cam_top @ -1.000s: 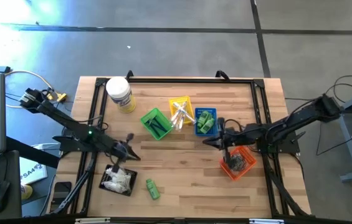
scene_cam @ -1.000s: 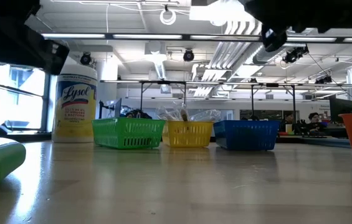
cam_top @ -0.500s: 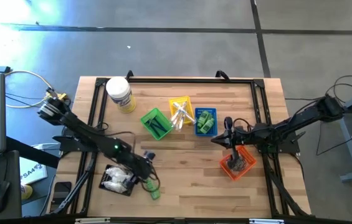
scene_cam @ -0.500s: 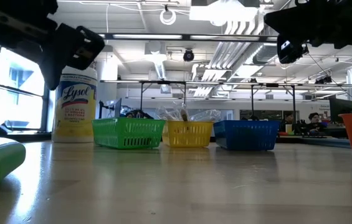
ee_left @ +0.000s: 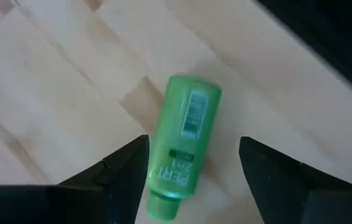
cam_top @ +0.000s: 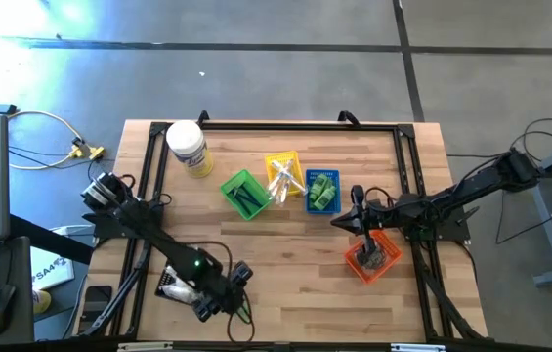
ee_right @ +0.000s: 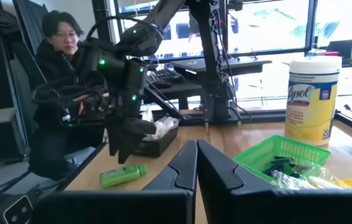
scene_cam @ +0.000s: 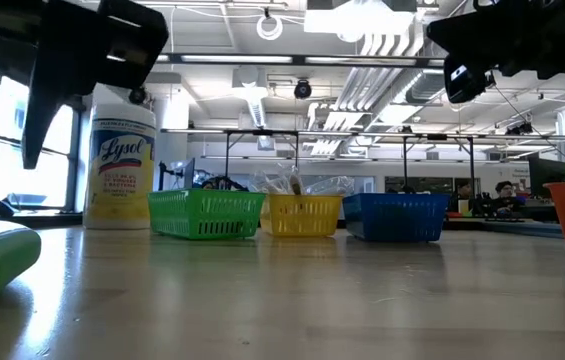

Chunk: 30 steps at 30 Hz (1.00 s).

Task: Pick & Place Travel size toiletries
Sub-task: Put the green shampoo into the blue basket

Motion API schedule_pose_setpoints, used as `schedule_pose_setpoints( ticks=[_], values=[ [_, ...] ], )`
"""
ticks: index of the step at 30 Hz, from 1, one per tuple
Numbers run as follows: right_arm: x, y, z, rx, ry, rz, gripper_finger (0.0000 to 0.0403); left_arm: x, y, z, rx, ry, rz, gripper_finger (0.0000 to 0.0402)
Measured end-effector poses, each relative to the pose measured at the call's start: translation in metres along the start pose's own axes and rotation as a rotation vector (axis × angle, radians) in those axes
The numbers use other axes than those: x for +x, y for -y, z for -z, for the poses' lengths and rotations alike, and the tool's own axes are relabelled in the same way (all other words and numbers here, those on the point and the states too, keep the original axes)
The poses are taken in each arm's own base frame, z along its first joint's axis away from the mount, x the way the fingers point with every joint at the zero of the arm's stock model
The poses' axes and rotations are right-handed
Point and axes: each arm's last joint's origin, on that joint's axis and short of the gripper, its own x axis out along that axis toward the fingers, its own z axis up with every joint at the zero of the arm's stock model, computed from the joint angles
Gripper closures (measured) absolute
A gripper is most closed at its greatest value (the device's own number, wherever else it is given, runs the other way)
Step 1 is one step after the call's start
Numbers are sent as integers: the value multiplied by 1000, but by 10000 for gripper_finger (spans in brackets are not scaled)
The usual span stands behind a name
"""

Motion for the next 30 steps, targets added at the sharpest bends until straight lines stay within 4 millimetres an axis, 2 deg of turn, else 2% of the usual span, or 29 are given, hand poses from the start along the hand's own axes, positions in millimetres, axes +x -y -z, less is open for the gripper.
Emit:
schedule_pose_setpoints(
  ticks=[10, 20, 27, 30],
  values=[
    [0, 0, 0, 16, 0, 0, 399, 14, 0, 3, 50, -58, -39, 157],
    [0, 0, 1, 17, -12, 1, 400, 42, 1, 10, 55, -118, -1, 157],
    [0, 0, 1, 17, -15, 2, 400, 43, 1, 10, 38, -114, -6, 159],
    [0, 0, 1, 17, -15, 2, 399, 43, 1, 10, 30, -110, -6, 179]
  ],
)
